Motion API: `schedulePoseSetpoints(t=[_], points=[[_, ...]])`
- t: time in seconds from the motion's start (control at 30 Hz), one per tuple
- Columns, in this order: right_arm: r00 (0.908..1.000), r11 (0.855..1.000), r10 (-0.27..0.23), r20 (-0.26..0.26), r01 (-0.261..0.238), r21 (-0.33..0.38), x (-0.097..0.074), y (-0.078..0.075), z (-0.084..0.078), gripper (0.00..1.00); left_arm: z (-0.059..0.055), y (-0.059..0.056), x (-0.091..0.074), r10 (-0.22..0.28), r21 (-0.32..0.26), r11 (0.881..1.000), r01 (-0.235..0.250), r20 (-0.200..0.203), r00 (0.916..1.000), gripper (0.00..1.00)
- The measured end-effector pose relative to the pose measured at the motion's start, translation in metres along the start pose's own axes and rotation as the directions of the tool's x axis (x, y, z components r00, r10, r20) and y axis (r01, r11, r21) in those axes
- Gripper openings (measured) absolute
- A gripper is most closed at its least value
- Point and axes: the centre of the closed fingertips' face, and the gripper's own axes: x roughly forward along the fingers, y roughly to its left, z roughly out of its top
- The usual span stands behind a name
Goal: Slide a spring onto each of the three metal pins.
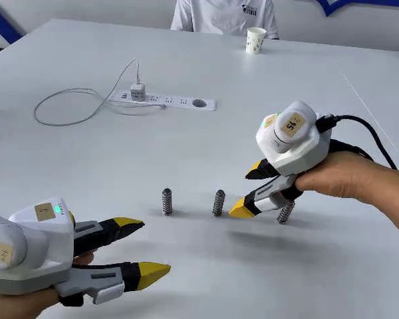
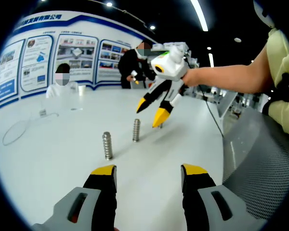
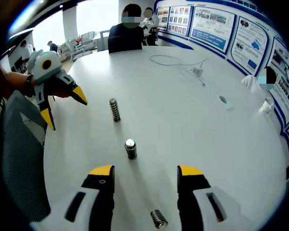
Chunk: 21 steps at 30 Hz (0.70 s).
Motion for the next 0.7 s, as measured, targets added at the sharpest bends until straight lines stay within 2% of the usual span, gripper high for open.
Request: schedulePoseSetpoints(t=[0.23,0.7], points=[[0.9982,0.998,-0.032,0.05,0.029,0.06,-0.012,-0.004,-0.006,0.55,0.001,0.0,0.002,-0.003,0.001,1.0,0.003,-0.002,1.0,0.56],[0.9903,0.987,-0.093,0.103,0.079,0.141,-0.028,-0.009,-0.028,0.59,0.002,-0.001,0.003,-0.003,-0.001,1.0,0.003,-0.006,1.0,0.57]])
